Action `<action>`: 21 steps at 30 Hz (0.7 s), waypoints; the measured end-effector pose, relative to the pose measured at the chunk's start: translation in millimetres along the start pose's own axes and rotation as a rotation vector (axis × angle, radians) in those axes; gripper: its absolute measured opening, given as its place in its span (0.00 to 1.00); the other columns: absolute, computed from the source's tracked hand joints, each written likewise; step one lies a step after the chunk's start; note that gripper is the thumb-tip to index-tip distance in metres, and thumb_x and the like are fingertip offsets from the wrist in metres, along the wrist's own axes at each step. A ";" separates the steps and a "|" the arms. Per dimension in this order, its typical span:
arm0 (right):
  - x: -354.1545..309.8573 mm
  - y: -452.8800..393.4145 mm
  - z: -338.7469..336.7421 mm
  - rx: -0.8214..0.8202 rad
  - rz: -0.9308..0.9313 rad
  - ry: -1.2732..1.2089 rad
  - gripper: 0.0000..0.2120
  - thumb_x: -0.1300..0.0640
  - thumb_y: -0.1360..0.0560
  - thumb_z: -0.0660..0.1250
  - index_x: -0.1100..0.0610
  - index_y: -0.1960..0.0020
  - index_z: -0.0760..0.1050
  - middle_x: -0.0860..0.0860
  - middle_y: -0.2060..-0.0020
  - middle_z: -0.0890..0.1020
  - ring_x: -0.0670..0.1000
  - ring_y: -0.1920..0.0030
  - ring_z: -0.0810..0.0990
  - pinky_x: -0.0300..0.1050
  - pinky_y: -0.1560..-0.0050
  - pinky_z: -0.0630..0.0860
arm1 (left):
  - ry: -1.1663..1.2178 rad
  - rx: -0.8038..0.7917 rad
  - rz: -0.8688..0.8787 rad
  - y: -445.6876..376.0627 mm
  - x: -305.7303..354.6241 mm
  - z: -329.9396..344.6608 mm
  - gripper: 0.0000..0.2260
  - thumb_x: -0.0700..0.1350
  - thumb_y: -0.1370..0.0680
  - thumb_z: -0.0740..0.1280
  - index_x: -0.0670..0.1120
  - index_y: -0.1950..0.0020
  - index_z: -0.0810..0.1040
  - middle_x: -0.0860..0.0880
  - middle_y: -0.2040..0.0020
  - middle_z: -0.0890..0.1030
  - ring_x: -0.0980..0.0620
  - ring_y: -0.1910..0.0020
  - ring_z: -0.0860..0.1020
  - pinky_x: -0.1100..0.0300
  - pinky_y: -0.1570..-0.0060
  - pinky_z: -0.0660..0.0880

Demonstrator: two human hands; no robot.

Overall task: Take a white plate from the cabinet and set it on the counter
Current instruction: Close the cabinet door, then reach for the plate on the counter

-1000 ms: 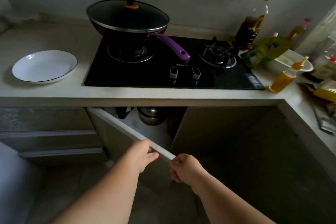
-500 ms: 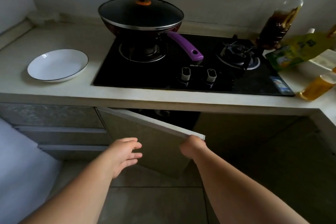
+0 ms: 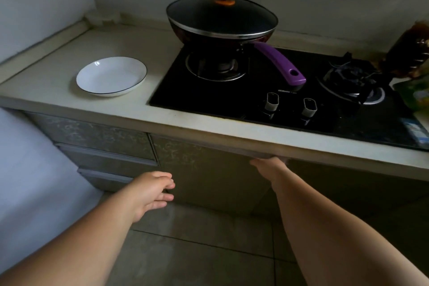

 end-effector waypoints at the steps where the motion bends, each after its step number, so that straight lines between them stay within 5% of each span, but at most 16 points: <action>1: -0.5 -3.4 0.8 -0.002 -0.011 -0.002 0.22 0.47 0.28 0.69 0.58 0.39 0.72 0.53 0.56 0.78 0.52 0.58 0.77 0.45 0.60 0.74 | 0.004 -0.001 0.001 -0.8 1.9 -0.4 0.18 0.40 0.21 0.58 0.43 0.31 0.69 0.44 0.43 0.78 0.44 0.48 0.79 0.50 0.44 0.74; 5: 0.5 1.6 0.9 -0.024 -0.001 0.008 0.26 0.49 0.28 0.70 0.58 0.35 0.67 0.55 0.48 0.76 0.54 0.51 0.76 0.48 0.47 0.71 | 0.027 0.002 0.018 -2.0 11.4 -2.3 0.17 0.41 0.21 0.58 0.44 0.32 0.70 0.47 0.49 0.79 0.45 0.50 0.79 0.51 0.47 0.75; 8: -1.8 19.7 -1.7 -0.072 0.005 0.152 0.13 0.49 0.26 0.67 0.59 0.51 0.73 0.57 0.50 0.78 0.52 0.62 0.74 0.48 0.51 0.70 | 0.036 -0.015 0.034 4.2 20.4 -7.6 0.17 0.41 0.21 0.58 0.44 0.32 0.70 0.46 0.48 0.79 0.46 0.51 0.79 0.51 0.48 0.75; 14: -46.1 67.1 18.1 -0.167 -0.096 0.067 0.11 0.49 0.25 0.66 0.54 0.47 0.75 0.54 0.47 0.78 0.55 0.46 0.77 0.49 0.46 0.74 | 0.077 0.009 0.120 18.2 50.6 -58.9 0.17 0.41 0.21 0.58 0.44 0.32 0.70 0.45 0.43 0.78 0.45 0.49 0.79 0.50 0.46 0.75; 16: -76.9 80.3 34.3 -0.186 -0.167 0.026 0.06 0.52 0.24 0.65 0.54 0.54 0.77 0.54 0.49 0.82 0.54 0.49 0.81 0.51 0.44 0.78 | 0.091 0.045 0.165 13.4 62.0 -87.3 0.16 0.42 0.20 0.57 0.44 0.33 0.71 0.46 0.43 0.78 0.46 0.50 0.79 0.52 0.49 0.75; 21: -169.3 107.1 88.6 -0.209 -0.330 -0.145 0.09 0.60 0.24 0.63 0.56 0.62 0.75 0.55 0.65 0.80 0.51 0.66 0.78 0.43 0.64 0.76 | 0.153 0.221 0.277 -23.8 99.8 -174.6 0.13 0.41 0.22 0.59 0.44 0.40 0.75 0.47 0.52 0.80 0.50 0.60 0.78 0.59 0.64 0.74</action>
Point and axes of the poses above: each hand's wrist, its own y-axis away from the middle knuckle, its own z-axis out of the palm, x = y × z, the point moved 3 cm from there along -y, towards the middle knuckle
